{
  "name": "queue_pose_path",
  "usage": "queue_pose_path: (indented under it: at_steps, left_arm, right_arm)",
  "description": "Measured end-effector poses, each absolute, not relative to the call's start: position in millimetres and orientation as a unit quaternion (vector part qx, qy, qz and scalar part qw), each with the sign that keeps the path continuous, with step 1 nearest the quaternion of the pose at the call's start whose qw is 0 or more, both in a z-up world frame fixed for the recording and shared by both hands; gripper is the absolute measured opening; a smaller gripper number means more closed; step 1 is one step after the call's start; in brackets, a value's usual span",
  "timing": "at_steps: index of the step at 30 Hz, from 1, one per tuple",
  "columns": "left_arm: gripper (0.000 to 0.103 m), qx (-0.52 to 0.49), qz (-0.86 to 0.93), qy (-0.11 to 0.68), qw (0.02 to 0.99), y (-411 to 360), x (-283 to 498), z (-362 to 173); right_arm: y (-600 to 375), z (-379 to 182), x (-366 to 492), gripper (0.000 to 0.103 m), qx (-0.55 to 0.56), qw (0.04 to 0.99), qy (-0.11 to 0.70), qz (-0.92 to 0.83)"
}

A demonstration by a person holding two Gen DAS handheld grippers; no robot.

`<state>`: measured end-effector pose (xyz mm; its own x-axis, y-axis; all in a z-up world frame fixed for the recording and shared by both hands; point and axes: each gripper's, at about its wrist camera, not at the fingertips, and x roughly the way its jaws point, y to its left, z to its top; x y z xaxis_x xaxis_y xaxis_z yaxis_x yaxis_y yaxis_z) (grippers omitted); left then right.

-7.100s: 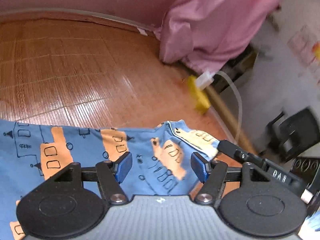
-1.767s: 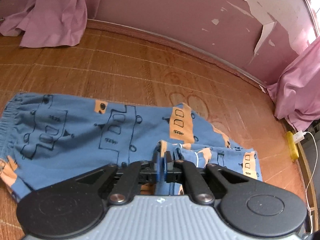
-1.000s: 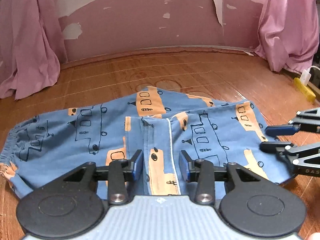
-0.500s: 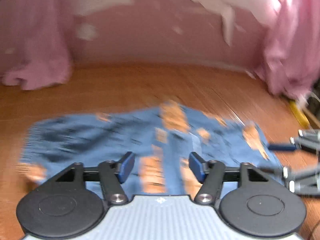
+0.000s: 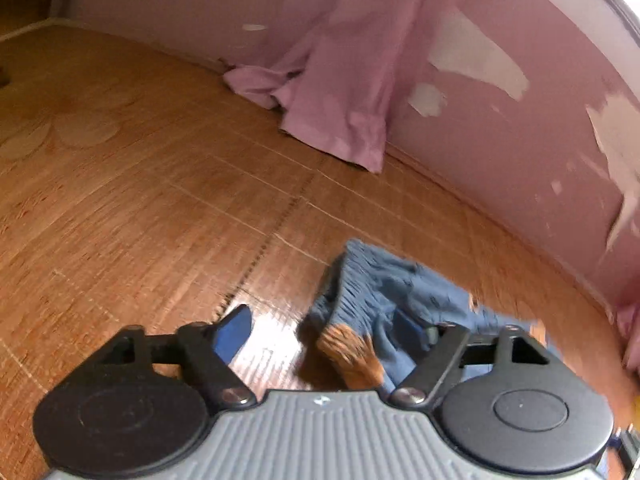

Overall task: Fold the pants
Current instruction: 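Grip the elastic waistband with the left gripper and lift it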

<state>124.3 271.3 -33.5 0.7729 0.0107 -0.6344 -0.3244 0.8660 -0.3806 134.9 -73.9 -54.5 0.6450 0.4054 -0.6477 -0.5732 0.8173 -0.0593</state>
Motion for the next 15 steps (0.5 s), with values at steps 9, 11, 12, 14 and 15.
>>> queue_pose_path:
  at_steps: [9,11,12,14,15]
  left_arm:
    - [0.038,-0.186,0.104,0.367,0.906,238.7,146.5,-27.8]
    - [0.033,-0.19,0.117,0.373,0.9,237.4,148.9,-26.0]
    - [0.03,-0.196,0.123,0.375,0.898,238.1,148.3,-26.2]
    - [0.025,-0.205,0.135,0.378,0.893,236.3,146.3,-24.8]
    - [0.023,-0.204,0.14,0.375,0.893,235.1,145.7,-23.1]
  right_arm:
    - [-80.5,-59.7,135.3,0.102,-0.107,0.899,0.327,0.271]
    - [-81.3,-60.7,135.1,0.102,-0.104,0.899,0.327,0.27]
    - [-81.7,-61.2,134.5,0.102,-0.105,0.9,0.327,0.269]
    - [-81.7,-62.1,133.0,0.102,-0.106,0.901,0.324,0.268]
    - [-81.7,-62.1,132.4,0.102,-0.105,0.902,0.323,0.267]
